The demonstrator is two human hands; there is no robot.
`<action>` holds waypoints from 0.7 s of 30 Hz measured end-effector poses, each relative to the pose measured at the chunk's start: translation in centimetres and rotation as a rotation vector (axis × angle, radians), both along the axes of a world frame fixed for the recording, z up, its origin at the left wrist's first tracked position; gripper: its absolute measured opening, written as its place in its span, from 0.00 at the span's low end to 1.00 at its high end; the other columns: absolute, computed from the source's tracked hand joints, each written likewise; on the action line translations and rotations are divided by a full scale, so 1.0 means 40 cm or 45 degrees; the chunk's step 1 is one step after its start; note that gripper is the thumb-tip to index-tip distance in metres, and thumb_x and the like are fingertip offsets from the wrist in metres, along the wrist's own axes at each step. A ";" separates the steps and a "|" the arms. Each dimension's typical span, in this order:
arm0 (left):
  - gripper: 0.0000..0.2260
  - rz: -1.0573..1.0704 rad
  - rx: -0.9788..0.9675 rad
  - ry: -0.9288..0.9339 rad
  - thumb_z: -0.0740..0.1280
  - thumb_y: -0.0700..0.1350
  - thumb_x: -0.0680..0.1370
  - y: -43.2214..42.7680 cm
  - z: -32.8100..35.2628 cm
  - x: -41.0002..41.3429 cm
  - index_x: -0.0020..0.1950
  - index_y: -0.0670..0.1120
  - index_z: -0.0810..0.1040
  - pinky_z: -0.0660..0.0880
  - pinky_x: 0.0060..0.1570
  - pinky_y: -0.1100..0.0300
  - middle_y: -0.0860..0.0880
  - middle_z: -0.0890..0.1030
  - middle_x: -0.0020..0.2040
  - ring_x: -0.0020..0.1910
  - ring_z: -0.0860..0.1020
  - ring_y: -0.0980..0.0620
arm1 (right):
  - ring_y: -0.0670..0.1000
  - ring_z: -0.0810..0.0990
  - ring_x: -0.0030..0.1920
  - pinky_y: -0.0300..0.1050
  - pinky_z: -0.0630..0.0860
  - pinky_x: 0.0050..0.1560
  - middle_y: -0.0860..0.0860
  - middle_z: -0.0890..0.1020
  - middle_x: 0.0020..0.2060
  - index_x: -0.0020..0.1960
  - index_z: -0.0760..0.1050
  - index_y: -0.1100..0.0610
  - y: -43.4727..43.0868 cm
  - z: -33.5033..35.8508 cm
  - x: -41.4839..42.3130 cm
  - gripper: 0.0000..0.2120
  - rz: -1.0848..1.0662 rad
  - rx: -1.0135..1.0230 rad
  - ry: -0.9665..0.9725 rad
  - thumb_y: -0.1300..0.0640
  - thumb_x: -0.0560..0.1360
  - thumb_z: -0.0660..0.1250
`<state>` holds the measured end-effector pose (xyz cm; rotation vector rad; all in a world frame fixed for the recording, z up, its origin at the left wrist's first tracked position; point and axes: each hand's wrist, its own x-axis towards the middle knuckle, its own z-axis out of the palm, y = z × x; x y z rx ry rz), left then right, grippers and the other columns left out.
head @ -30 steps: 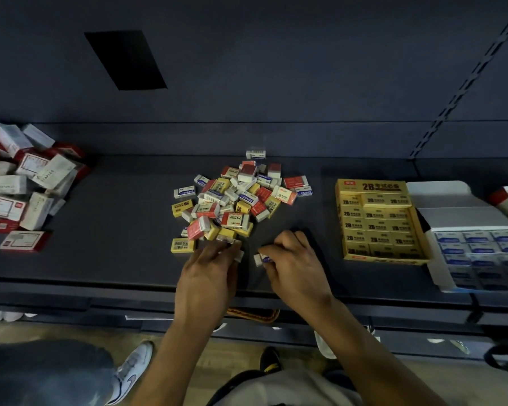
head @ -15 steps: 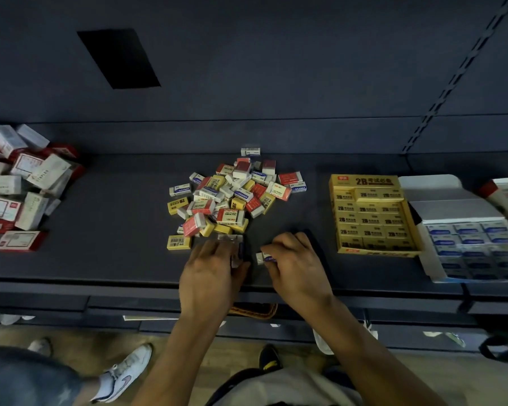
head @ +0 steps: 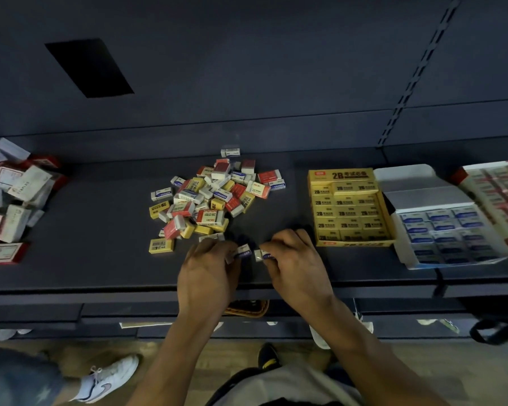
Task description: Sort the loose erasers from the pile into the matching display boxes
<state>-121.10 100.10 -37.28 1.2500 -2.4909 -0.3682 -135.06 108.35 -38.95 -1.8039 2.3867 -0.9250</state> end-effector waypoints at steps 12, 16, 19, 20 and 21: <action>0.11 -0.197 -0.008 0.144 0.76 0.40 0.66 0.102 0.046 -0.168 0.46 0.49 0.83 0.70 0.38 0.63 0.50 0.79 0.42 0.40 0.78 0.48 | 0.56 0.74 0.49 0.46 0.77 0.47 0.53 0.77 0.46 0.49 0.81 0.56 0.130 0.042 -0.168 0.15 -0.102 -0.137 0.047 0.65 0.64 0.74; 0.11 -0.270 0.000 0.173 0.76 0.40 0.67 0.140 0.054 -0.243 0.47 0.49 0.83 0.71 0.38 0.63 0.50 0.79 0.41 0.40 0.78 0.49 | 0.56 0.75 0.49 0.43 0.74 0.48 0.52 0.78 0.47 0.49 0.81 0.55 0.182 0.054 -0.242 0.15 -0.134 -0.169 0.060 0.65 0.64 0.74; 0.11 -0.314 -0.004 0.192 0.76 0.40 0.67 0.167 0.058 -0.302 0.48 0.48 0.83 0.72 0.38 0.61 0.50 0.79 0.43 0.41 0.78 0.49 | 0.55 0.73 0.50 0.44 0.75 0.45 0.53 0.78 0.49 0.51 0.81 0.55 0.221 0.057 -0.294 0.15 -0.173 -0.162 0.016 0.65 0.65 0.73; 0.11 -0.328 -0.006 0.198 0.76 0.40 0.67 0.176 0.058 -0.321 0.48 0.48 0.83 0.73 0.39 0.61 0.50 0.80 0.44 0.42 0.78 0.48 | 0.54 0.72 0.50 0.43 0.75 0.45 0.53 0.77 0.49 0.51 0.80 0.55 0.233 0.058 -0.310 0.15 -0.185 -0.161 0.012 0.65 0.65 0.73; 0.11 -0.339 -0.007 0.208 0.76 0.41 0.67 0.184 0.059 -0.338 0.49 0.48 0.83 0.75 0.39 0.59 0.50 0.80 0.45 0.42 0.78 0.48 | 0.55 0.72 0.50 0.42 0.74 0.44 0.53 0.77 0.49 0.52 0.80 0.55 0.245 0.059 -0.325 0.16 -0.197 -0.160 0.014 0.65 0.65 0.73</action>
